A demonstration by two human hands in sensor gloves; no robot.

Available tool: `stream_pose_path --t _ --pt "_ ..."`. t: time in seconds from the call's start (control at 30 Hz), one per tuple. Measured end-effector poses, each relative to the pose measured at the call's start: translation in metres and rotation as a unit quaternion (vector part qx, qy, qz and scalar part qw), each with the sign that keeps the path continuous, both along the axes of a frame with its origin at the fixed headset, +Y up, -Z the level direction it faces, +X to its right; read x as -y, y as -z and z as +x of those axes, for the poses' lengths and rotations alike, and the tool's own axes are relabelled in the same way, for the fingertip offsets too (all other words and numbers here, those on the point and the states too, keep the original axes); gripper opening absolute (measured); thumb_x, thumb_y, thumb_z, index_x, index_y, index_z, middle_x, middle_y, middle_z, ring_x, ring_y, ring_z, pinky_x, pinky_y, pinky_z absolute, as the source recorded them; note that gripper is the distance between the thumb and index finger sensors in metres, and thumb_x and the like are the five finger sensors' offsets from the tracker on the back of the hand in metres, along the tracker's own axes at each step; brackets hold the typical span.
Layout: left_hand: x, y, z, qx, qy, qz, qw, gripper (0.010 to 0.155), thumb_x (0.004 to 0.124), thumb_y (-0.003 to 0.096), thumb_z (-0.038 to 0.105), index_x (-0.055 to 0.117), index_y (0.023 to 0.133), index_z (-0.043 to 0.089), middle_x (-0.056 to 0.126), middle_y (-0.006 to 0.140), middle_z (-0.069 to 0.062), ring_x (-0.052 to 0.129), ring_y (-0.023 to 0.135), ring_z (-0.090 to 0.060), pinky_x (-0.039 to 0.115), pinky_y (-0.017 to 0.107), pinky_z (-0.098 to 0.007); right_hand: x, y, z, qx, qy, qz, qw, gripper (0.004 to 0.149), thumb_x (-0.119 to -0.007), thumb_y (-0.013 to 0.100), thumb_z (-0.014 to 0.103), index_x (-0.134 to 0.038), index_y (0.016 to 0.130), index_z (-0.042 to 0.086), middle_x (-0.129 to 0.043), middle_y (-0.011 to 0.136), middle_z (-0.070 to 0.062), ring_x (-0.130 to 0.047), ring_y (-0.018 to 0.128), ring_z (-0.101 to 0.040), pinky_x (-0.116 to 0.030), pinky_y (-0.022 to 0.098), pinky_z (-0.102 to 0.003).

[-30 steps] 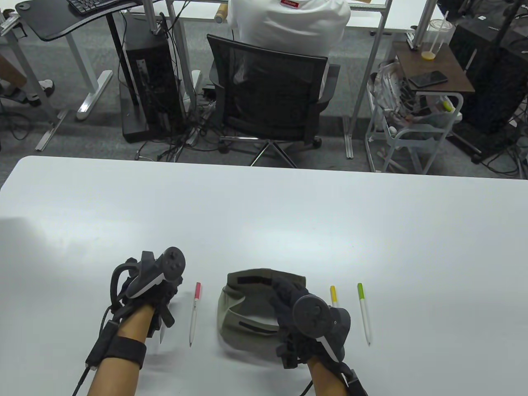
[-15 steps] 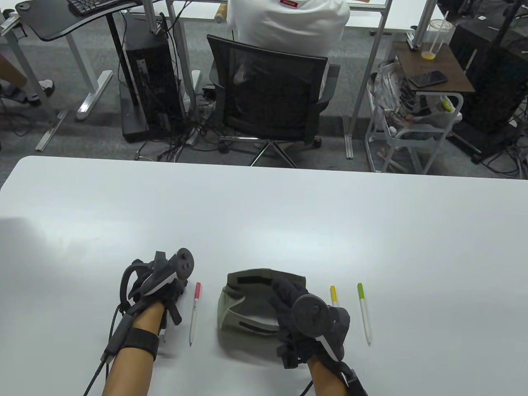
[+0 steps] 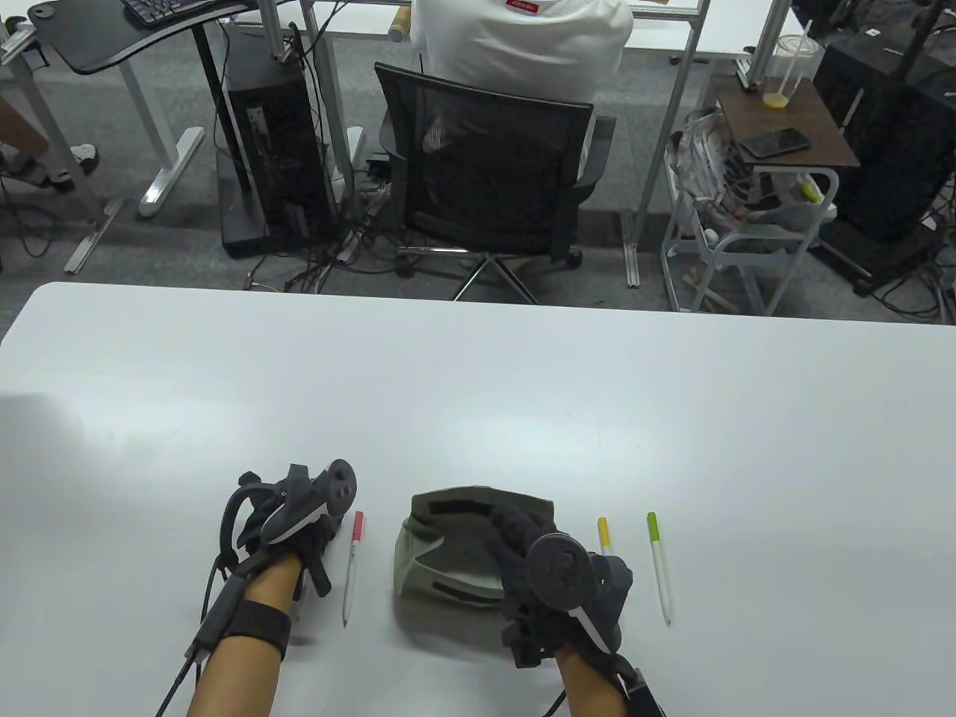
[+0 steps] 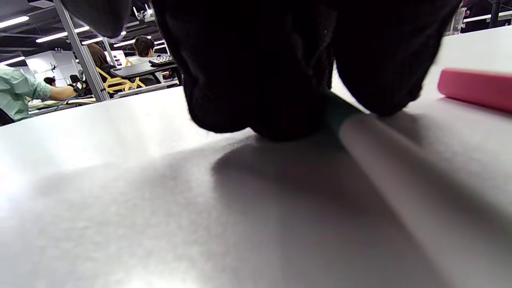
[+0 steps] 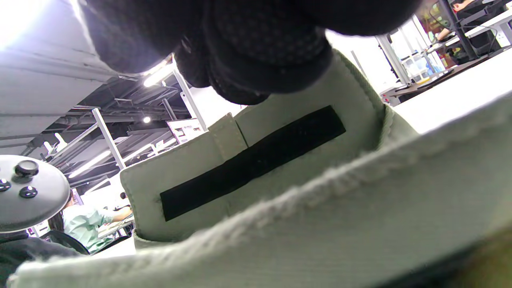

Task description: Twist to extend twist pen refills

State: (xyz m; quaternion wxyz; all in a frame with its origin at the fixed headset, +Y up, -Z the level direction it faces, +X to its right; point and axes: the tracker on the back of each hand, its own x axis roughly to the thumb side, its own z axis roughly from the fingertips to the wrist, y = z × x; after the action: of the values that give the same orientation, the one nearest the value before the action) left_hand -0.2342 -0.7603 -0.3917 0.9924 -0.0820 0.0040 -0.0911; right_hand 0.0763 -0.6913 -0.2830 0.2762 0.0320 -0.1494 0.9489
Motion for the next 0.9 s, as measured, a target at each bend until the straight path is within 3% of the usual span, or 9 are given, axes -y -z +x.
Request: stream_pose_path --t 0.23,0.37,0.57,0.67,0.77,0.9 --pt "0.0 0.0 -0.001 -0.006 -0.009 -0.007 1.0 0.056 0.086 0.048 0.048 0.087 0.093 0.014 0.104 0.072 -0.006 0.102 0.064 -0.028 0.048 0.068 -0.077 0.0 0.0 -0.001 0.0 -0.001 0.0 1.0 0.05 -0.081 0.033 0.041 -0.088 0.079 0.021 -0.097 0.07 -0.006 -0.098 0.03 -0.013 -0.084 0.02 -0.028" --pt "-0.013 -0.003 -0.006 -0.014 -0.041 -0.002 0.999 0.059 0.081 0.0511 0.05 0.083 0.098 0.013 0.102 0.081 -0.01 0.099 0.07 -0.033 0.045 0.068 -0.079 0.001 0.001 -0.001 0.0 0.0 0.001 1.0 0.051 -0.081 0.033 0.041 -0.088 0.079 0.021 -0.097 0.07 -0.006 -0.098 0.03 -0.013 -0.084 0.02 -0.028" --pt "-0.069 -0.017 0.006 0.027 -0.09 0.092 0.991 0.064 0.078 0.0526 0.051 0.076 0.104 0.013 0.095 0.091 -0.012 0.094 0.08 -0.038 0.042 0.068 -0.08 0.001 0.001 -0.001 0.0 -0.001 0.004 1.0 0.051 -0.081 0.033 0.042 -0.087 0.079 0.021 -0.096 0.07 -0.006 -0.098 0.03 -0.013 -0.084 0.02 -0.027" --pt "-0.096 -0.034 0.018 0.059 -0.159 0.161 0.972 0.065 0.078 0.053 0.052 0.074 0.106 0.014 0.093 0.094 -0.013 0.092 0.082 -0.039 0.041 0.067 -0.08 0.001 0.0 0.0 0.001 0.002 0.007 1.0 0.051 -0.081 0.033 0.041 -0.087 0.079 0.021 -0.096 0.07 -0.006 -0.098 0.03 -0.013 -0.084 0.02 -0.027" --pt "-0.109 -0.052 0.033 0.094 -0.222 0.218 0.946 0.066 0.077 0.0534 0.053 0.072 0.106 0.014 0.091 0.095 -0.013 0.091 0.083 -0.039 0.041 0.067 -0.08 0.001 0.001 0.001 0.004 0.003 0.011 1.0 0.051 -0.082 0.033 0.041 -0.087 0.079 0.021 -0.096 0.07 -0.006 -0.098 0.03 -0.013 -0.084 0.02 -0.028" --pt "-0.103 -0.058 0.053 0.124 -0.248 0.218 0.936 0.065 0.078 0.0531 0.053 0.073 0.105 0.016 0.093 0.094 -0.01 0.092 0.084 -0.036 0.042 0.068 -0.08 0.001 0.0 0.001 0.007 -0.001 0.013 1.0 0.051 -0.082 0.033 0.041 -0.087 0.079 0.021 -0.096 0.07 -0.006 -0.098 0.03 -0.013 -0.084 0.02 -0.028"
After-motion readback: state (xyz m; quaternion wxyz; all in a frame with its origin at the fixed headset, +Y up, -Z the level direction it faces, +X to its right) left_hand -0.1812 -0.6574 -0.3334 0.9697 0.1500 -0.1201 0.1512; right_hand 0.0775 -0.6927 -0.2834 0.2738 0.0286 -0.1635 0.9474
